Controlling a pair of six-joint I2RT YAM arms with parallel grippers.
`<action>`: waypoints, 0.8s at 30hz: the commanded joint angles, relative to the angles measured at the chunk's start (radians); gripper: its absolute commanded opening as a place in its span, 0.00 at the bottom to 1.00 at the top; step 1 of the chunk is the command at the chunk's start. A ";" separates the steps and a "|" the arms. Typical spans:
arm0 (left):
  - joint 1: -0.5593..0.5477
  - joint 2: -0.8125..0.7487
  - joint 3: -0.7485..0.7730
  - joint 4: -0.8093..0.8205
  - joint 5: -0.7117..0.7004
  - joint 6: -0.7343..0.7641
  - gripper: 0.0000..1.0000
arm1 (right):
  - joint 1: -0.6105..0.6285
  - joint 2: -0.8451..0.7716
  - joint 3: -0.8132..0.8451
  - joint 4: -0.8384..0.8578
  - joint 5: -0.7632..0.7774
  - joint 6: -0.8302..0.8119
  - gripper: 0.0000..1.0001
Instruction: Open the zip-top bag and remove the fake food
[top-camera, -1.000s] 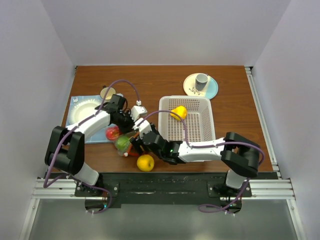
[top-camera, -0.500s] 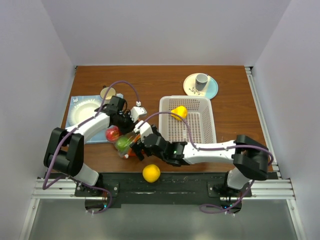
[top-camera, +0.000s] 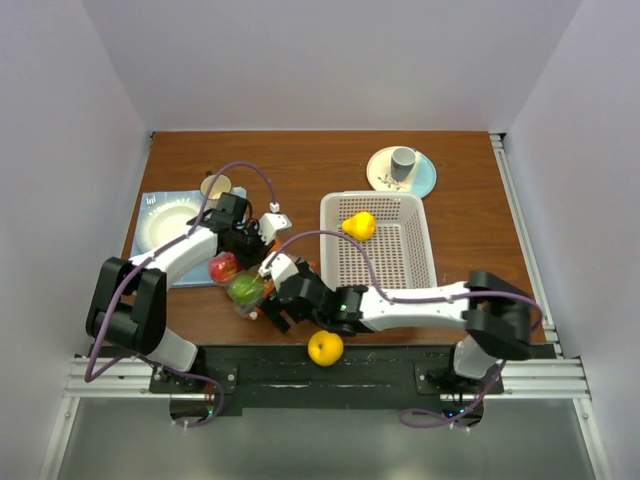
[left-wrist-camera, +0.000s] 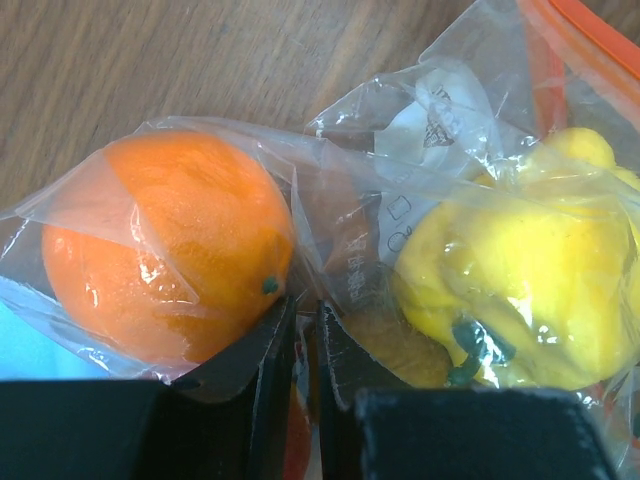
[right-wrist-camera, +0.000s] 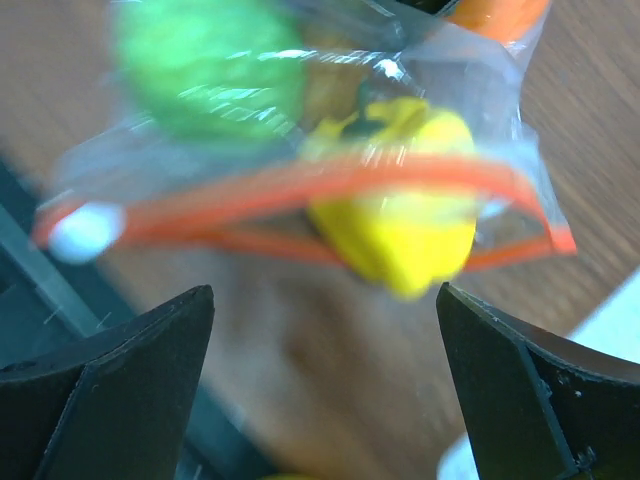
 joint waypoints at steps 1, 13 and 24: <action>0.035 0.039 -0.059 -0.078 -0.125 0.012 0.20 | 0.082 -0.252 -0.047 -0.105 0.042 0.001 0.98; 0.035 0.017 -0.039 -0.101 -0.132 0.018 0.19 | 0.271 -0.484 -0.225 -0.353 0.067 0.264 0.92; 0.035 0.000 -0.047 -0.111 -0.130 0.019 0.19 | 0.273 -0.398 -0.294 -0.396 0.079 0.363 0.95</action>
